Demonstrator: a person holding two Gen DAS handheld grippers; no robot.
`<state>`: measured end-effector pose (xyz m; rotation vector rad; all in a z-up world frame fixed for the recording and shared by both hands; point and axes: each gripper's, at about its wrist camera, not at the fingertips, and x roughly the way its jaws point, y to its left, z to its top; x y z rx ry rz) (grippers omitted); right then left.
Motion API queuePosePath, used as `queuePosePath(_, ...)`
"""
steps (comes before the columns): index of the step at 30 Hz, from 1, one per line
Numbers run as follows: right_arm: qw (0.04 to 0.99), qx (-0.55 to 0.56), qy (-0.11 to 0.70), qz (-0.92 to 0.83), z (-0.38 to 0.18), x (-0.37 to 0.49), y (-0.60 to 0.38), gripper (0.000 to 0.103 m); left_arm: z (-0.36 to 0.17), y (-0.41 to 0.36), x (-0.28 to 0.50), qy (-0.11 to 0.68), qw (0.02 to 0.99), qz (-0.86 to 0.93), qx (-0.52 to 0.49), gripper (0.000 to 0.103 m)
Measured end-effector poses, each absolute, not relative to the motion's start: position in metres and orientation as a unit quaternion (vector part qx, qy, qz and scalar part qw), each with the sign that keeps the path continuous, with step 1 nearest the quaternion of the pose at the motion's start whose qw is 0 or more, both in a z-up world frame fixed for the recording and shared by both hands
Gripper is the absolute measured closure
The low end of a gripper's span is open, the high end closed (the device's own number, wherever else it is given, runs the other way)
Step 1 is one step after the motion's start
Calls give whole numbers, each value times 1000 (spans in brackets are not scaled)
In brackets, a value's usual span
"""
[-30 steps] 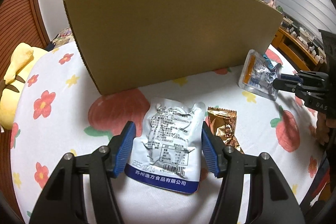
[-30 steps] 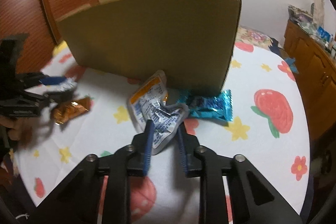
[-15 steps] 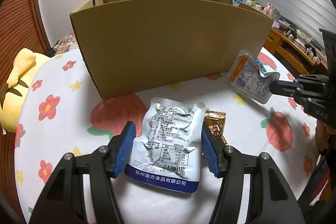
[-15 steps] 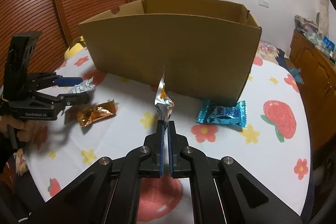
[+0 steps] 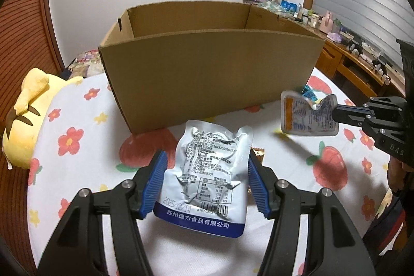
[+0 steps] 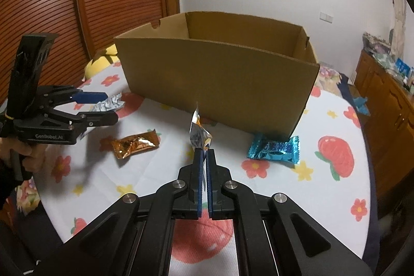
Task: Organize snacks
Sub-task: 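Lift both packets and carry them toward the open box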
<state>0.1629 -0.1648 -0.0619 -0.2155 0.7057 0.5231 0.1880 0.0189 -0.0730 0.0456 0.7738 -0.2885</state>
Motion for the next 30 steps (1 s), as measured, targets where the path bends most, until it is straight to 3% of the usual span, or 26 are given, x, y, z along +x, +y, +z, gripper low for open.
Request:
queuePosePath(16, 910, -135, 305, 248, -21, 150, -158, 103, -17, 17, 186, 325, 934, -145, 17, 42)
queuePosePath(30, 929, -171, 225, 238, 60, 163, -149, 103, 47, 20, 221, 274, 951, -139, 30, 42)
